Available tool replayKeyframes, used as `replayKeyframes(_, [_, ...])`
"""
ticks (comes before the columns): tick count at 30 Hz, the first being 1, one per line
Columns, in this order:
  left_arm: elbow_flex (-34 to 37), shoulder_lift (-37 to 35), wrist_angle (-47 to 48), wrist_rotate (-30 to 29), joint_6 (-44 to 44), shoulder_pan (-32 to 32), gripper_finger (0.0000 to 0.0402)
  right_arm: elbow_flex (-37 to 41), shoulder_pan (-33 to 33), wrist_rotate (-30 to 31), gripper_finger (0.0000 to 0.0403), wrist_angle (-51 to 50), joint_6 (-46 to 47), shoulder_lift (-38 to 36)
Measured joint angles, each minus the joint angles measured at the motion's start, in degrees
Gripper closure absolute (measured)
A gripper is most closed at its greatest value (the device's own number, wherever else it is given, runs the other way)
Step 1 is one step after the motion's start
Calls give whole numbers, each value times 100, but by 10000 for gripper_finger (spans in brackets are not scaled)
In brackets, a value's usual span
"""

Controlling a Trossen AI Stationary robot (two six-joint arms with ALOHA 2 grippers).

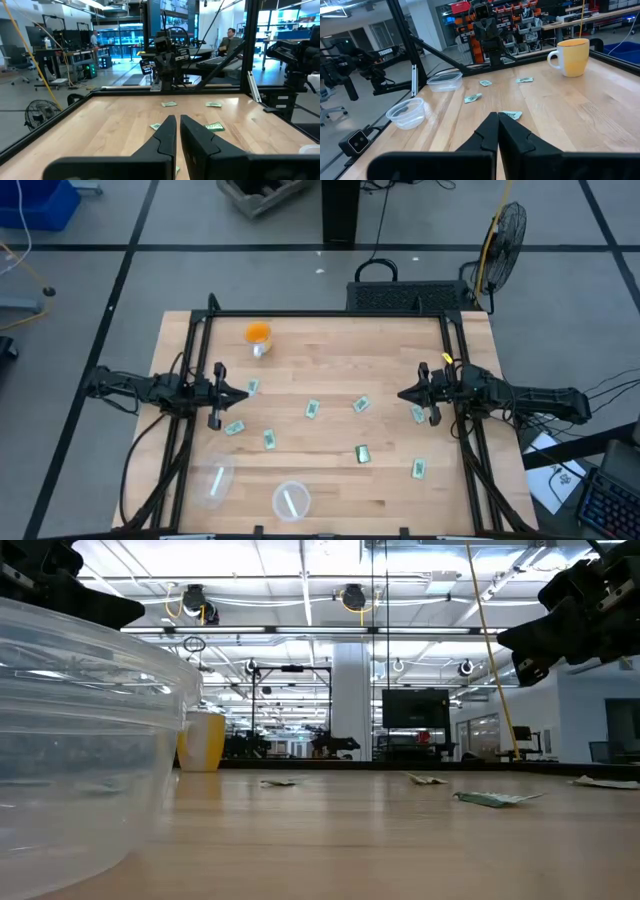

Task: Pick and place items into bin

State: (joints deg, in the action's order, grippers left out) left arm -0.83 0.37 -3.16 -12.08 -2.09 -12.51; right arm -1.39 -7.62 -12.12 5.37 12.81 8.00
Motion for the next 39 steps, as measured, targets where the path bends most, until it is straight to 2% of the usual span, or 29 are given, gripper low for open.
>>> replayKeyframes(14, [0, 0, 0, -1, -2, 0, 371, 0, 0, 0, 403, 2, -1, -1])
replayKeyframes(23, [-1, 2, -122, -152, -362, 0, 371, 0, 0, 5, 403, 266, 5, -1])
replayKeyframes(31, [1, 2, -770, -173, -645, 0, 371, 1, 0, 2, 403, 1215, 146, 1])
replayKeyframes(35, [1, -1, -1267, -426, -646, 2, 371, 2, 0, 23, 403, 1417, 13, 1])
replayKeyframes(39, [1, 2, -1333, -484, -640, 4, 371, 1, -2, 438, 403, 1230, -163, 5])
